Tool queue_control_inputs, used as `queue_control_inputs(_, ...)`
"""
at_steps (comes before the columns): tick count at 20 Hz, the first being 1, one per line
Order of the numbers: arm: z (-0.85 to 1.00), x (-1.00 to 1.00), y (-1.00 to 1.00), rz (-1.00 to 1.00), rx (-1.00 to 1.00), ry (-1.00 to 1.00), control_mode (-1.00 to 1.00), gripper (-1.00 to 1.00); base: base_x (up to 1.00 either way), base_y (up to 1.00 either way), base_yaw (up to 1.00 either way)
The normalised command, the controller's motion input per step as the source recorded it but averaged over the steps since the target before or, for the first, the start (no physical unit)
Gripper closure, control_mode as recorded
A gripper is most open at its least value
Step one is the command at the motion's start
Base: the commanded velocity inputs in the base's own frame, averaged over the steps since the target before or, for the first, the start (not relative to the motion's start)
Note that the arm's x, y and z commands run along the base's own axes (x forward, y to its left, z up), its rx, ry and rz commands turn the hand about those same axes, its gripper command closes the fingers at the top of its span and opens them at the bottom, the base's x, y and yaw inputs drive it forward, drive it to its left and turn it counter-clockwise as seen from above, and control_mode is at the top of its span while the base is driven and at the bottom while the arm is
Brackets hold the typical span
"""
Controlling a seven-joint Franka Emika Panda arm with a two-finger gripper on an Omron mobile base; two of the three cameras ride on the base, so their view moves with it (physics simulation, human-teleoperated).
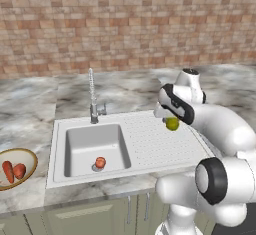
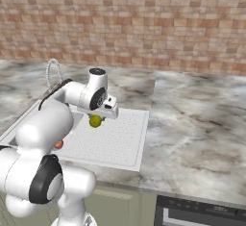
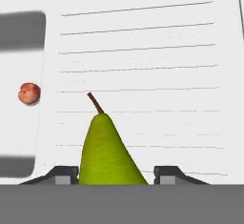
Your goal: There is a mixed pile of frozen fruits and vegetables on the counter. Locate all the frozen vegetables and place the items in a bowl on the counter. Take all the frozen fruits and defrost them in a running sink.
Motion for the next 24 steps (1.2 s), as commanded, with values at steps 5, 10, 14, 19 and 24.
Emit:
queue_control_inputs(5, 0.00, -0.06, 0.94, 0.00, 0.02, -0.32, -1.00, 1.00, 0.00, 0.00, 0.00)
queue_control_inputs(10, 0.00, -0.02, 0.74, 0.00, 0.01, -0.15, -1.00, 1.00, 0.00, 0.00, 0.00)
queue_control_inputs(14, 0.00, 0.00, 0.65, 0.00, 0.00, -0.10, -1.00, 1.00, 0.00, 0.00, 0.00)
queue_control_inputs(19, 0.00, 0.00, 0.86, 0.00, 0.00, 0.00, -1.00, 1.00, 0.00, 0.00, 0.00)
queue_control_inputs(24, 0.00, -0.03, 0.86, 0.00, -0.02, 0.09, -1.00, 1.00, 0.00, 0.00, 0.00)
